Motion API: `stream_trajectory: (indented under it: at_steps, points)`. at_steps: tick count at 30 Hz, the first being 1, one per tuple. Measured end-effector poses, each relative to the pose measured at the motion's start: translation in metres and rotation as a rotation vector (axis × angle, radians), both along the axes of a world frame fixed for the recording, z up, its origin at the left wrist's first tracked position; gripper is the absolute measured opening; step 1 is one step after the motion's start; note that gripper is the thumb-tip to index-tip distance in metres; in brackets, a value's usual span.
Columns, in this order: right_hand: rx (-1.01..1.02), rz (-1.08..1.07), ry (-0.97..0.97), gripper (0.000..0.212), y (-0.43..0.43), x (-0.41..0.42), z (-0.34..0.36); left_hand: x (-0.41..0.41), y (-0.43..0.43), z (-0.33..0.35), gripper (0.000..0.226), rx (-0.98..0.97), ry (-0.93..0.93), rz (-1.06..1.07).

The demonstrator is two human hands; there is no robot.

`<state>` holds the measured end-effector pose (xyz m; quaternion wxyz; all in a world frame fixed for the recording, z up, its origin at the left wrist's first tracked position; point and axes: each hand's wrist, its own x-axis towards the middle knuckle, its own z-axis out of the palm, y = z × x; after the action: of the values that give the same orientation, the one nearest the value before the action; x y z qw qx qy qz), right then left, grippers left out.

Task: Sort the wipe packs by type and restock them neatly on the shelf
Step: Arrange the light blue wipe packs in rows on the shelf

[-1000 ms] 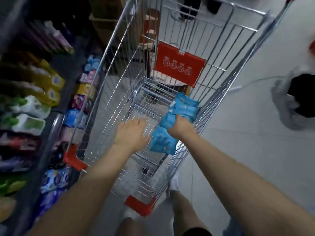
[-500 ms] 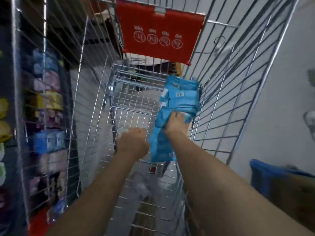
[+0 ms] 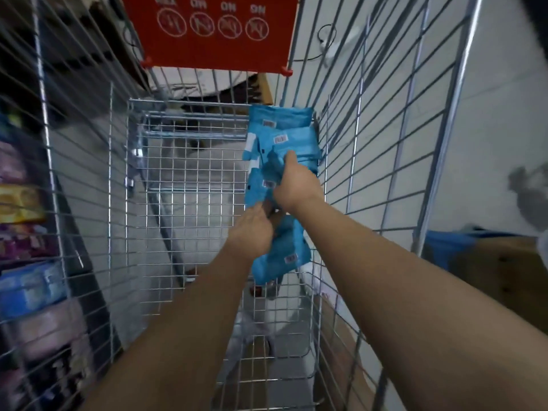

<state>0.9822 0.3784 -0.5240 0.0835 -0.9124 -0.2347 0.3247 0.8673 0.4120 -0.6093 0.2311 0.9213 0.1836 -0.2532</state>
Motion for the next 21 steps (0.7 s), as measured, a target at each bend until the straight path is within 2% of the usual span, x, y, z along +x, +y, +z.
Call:
stream_trajectory:
  at_steps: [2,5,7,9,16,21]
  points:
    - [0.054,-0.058,0.043,0.038,0.0,0.003,0.008,0.004,0.0,0.0,0.049,0.054,-0.042,-0.131]
    - [0.121,-0.103,0.081,0.032,-0.005,0.005,0.021,-0.003,0.002,0.009,0.039,0.133,0.053,-0.153]
    - [0.166,-0.146,0.095,0.03,-0.006,0.004,0.033,-0.019,0.002,0.011,0.039,0.116,0.134,-0.069]
    - [0.216,-0.231,0.133,0.03,-0.006,0.004,0.048,-0.037,0.004,0.017,0.052,-0.003,0.183,0.08]
    - [0.257,-0.225,0.146,0.023,0.002,0.008,0.072,-0.036,0.004,0.01,0.053,-0.032,-0.057,0.266]
    - [0.238,-0.216,0.136,0.023,-0.007,0.006,0.064,-0.024,-0.001,0.003,0.07,0.023,-0.095,0.113]
